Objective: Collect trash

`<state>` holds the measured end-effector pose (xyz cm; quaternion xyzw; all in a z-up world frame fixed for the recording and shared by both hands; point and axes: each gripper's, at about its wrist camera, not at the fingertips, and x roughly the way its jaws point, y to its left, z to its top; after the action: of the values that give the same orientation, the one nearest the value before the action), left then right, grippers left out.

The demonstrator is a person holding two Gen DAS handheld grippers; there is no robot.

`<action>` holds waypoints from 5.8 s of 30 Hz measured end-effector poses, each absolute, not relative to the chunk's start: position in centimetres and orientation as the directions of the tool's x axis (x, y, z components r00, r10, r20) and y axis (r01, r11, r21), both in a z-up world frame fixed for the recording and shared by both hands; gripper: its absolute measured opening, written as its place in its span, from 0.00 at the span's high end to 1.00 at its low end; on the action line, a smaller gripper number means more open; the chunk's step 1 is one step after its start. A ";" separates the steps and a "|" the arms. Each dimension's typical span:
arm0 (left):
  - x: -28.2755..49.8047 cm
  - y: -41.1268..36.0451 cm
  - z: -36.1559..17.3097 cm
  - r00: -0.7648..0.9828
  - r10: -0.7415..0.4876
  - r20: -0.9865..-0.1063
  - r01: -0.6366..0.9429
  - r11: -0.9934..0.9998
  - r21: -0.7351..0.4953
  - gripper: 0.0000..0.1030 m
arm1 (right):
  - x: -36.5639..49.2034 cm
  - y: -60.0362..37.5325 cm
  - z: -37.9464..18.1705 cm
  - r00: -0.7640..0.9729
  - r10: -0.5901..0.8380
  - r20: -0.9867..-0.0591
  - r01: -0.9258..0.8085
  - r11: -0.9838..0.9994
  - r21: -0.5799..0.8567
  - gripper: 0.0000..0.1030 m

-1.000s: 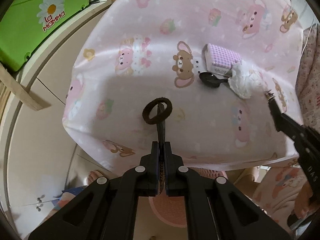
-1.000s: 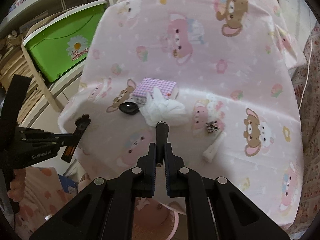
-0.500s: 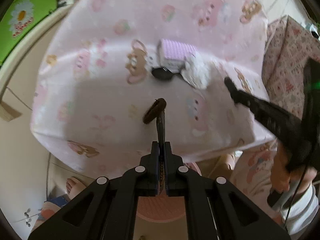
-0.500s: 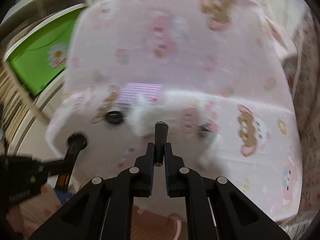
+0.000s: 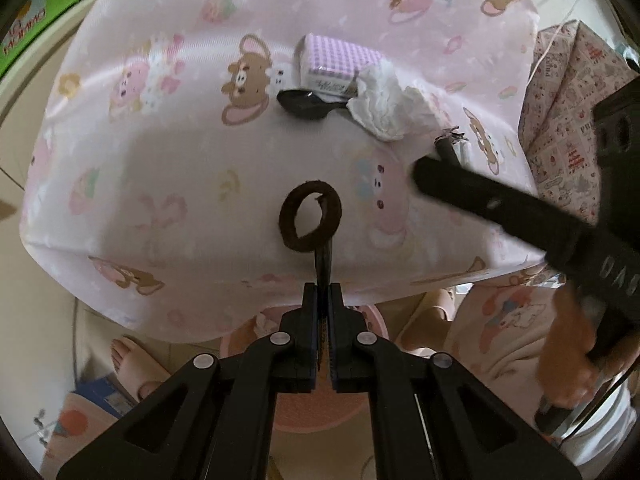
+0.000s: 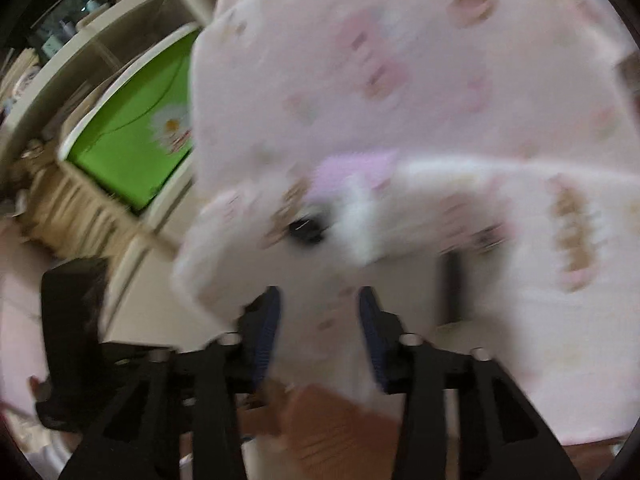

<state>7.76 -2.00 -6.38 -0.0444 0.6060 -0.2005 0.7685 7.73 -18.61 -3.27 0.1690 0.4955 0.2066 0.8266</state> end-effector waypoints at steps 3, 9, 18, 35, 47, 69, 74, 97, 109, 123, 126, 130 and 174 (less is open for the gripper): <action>7.8 -1.6 -6.6 0.167 -0.387 -0.907 0.233 0.909 -0.345 0.97 | 8.2 -17.0 -3.8 0.403 0.524 -0.750 -0.197 0.850 0.488 0.69; 8.1 -1.4 -6.3 0.182 -0.384 -0.905 0.232 0.911 -0.340 0.97 | 8.4 -14.6 -3.9 0.366 0.573 -0.733 -0.259 0.820 0.511 0.72; 7.8 -1.5 -6.3 0.175 -0.377 -0.910 0.255 0.910 -0.328 0.97 | 8.9 -14.0 -5.0 0.302 0.631 -0.714 -0.233 0.775 0.587 0.93; 5.8 -1.6 -5.8 0.177 -0.350 -0.920 0.268 0.917 -0.297 0.97 | 6.9 -18.6 -0.3 0.511 0.496 -0.702 -0.209 0.864 0.459 0.96; 2.6 -3.0 -9.8 0.063 -0.254 -0.965 0.265 0.937 -0.230 0.97 | 1.1 -16.6 -3.1 0.329 0.479 -0.814 -0.360 0.861 0.361 0.95; 2.5 -2.7 -19.9 -0.099 -0.118 -0.988 0.129 0.983 -0.130 0.94 | -1.5 -12.3 -14.9 0.164 0.172 -0.971 -0.426 0.900 0.087 0.95; 2.8 -2.1 -20.2 -0.106 -0.117 -0.987 0.099 0.987 -0.127 0.83 | -2.1 -12.0 -16.2 0.147 0.131 -0.981 -0.443 0.895 0.053 0.95; 3.1 -0.2 -10.9 0.260 -0.022 -0.965 0.102 0.995 0.005 0.20 | -1.2 -15.5 -10.2 0.301 0.144 -0.943 -0.255 0.965 0.066 0.35; 2.9 0.0 -3.5 0.526 -0.010 -0.850 0.130 0.989 0.069 0.15 | -3.9 -17.1 0.1 0.659 0.152 -0.736 -0.218 0.976 0.005 0.27; 5.2 -3.2 6.8 0.744 -0.022 -0.668 0.216 0.954 0.208 0.15 | -0.5 -23.3 6.3 0.739 0.064 -0.671 -0.094 0.996 -0.008 0.22; 6.7 -3.5 8.1 0.749 -0.039 -0.661 0.225 0.954 0.198 0.15 | 0.0 -25.0 7.5 0.738 0.040 -0.673 -0.066 0.998 -0.013 0.22; 8.0 -3.7 8.6 0.746 -0.064 -0.662 0.231 0.958 0.167 0.15 | 0.8 -25.9 8.0 0.761 -0.057 -0.647 -0.031 0.992 -0.124 0.22; 13.7 -3.4 -3.4 0.440 -0.028 -0.898 0.144 0.989 0.040 0.12 | 6.6 -25.1 -3.6 0.511 0.053 -0.858 -0.039 0.998 0.039 0.40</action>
<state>13.75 -3.45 -3.43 0.0552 0.5268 -0.0507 0.8467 6.61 -25.13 -3.58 0.0073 0.4939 0.0264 0.8691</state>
